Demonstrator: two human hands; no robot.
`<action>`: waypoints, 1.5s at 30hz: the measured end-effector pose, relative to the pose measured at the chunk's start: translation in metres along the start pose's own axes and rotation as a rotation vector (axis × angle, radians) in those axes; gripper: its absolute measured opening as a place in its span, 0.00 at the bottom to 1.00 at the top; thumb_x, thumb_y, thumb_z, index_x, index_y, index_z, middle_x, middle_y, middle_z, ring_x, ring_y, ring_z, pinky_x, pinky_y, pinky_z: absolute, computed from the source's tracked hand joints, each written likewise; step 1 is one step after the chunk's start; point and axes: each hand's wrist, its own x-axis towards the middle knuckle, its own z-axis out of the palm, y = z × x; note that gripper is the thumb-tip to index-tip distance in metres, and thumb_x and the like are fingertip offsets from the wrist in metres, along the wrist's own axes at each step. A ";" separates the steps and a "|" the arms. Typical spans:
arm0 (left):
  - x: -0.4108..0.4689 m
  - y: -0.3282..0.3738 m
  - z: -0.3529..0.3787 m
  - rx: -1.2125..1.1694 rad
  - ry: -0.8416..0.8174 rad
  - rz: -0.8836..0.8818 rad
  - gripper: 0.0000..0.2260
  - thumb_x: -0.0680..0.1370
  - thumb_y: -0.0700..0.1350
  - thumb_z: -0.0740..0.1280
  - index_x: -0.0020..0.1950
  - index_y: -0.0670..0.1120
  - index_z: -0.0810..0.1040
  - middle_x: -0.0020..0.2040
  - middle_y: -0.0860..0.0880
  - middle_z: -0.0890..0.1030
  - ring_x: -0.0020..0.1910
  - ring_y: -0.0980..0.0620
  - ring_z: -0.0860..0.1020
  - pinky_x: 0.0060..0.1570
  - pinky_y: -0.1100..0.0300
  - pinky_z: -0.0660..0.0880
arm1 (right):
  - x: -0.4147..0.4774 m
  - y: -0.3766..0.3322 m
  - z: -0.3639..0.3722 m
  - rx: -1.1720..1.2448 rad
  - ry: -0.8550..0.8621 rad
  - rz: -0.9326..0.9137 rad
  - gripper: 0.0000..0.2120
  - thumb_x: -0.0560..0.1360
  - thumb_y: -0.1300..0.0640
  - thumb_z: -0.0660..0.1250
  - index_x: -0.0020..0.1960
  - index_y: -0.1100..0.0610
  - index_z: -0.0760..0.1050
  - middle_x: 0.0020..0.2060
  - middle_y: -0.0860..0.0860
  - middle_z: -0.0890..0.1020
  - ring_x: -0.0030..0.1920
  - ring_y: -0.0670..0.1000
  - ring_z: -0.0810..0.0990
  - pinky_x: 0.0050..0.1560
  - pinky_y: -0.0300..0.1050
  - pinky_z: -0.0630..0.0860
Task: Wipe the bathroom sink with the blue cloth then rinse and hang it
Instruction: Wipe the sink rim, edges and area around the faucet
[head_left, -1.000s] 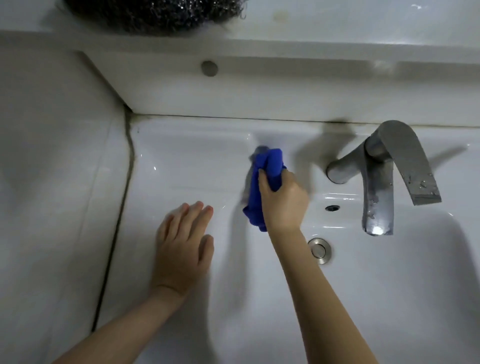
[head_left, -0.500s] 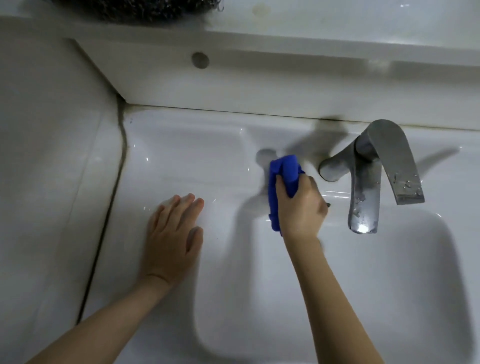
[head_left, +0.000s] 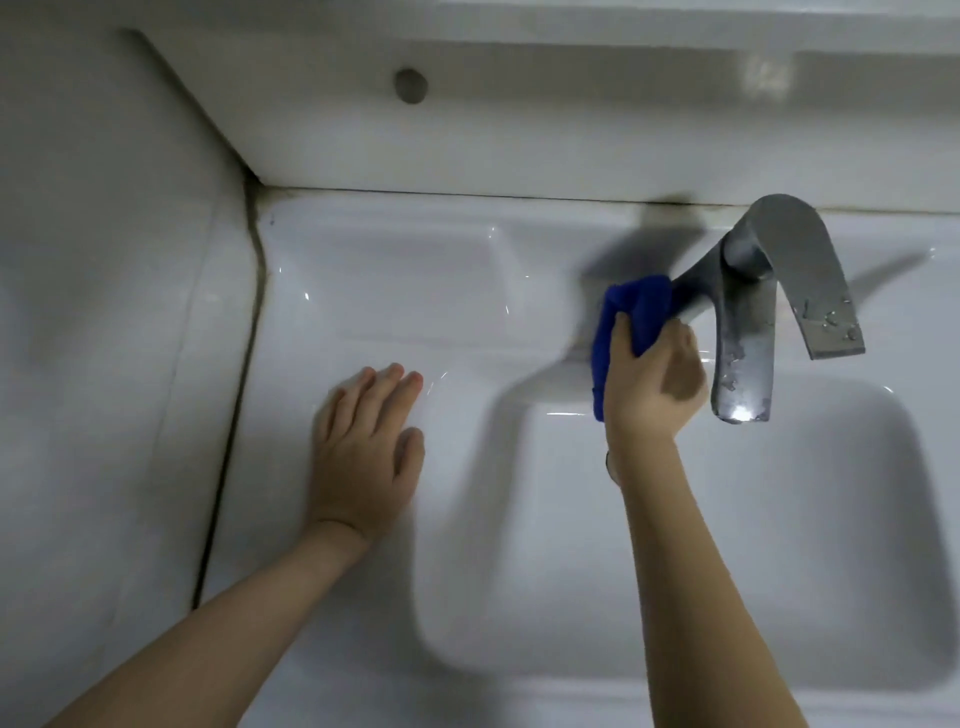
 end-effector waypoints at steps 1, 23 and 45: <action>-0.001 -0.001 0.000 0.001 0.002 0.003 0.23 0.77 0.47 0.59 0.73 0.48 0.71 0.72 0.46 0.73 0.72 0.41 0.69 0.72 0.43 0.63 | 0.001 -0.010 0.005 -0.002 -0.002 0.044 0.18 0.79 0.45 0.61 0.51 0.60 0.73 0.47 0.56 0.80 0.45 0.58 0.80 0.41 0.47 0.71; -0.002 -0.001 0.002 0.023 0.048 0.009 0.23 0.77 0.47 0.59 0.73 0.47 0.71 0.72 0.45 0.73 0.72 0.41 0.68 0.73 0.46 0.61 | -0.057 -0.023 0.021 0.255 -0.340 -0.297 0.14 0.76 0.46 0.63 0.45 0.57 0.73 0.44 0.50 0.80 0.36 0.55 0.80 0.38 0.50 0.77; 0.099 0.158 0.030 -0.156 -0.002 0.124 0.23 0.78 0.50 0.56 0.73 0.47 0.70 0.71 0.46 0.73 0.71 0.43 0.68 0.73 0.47 0.62 | 0.071 0.122 -0.133 0.719 -0.217 0.095 0.18 0.75 0.54 0.70 0.33 0.59 0.65 0.25 0.46 0.67 0.27 0.46 0.65 0.26 0.37 0.64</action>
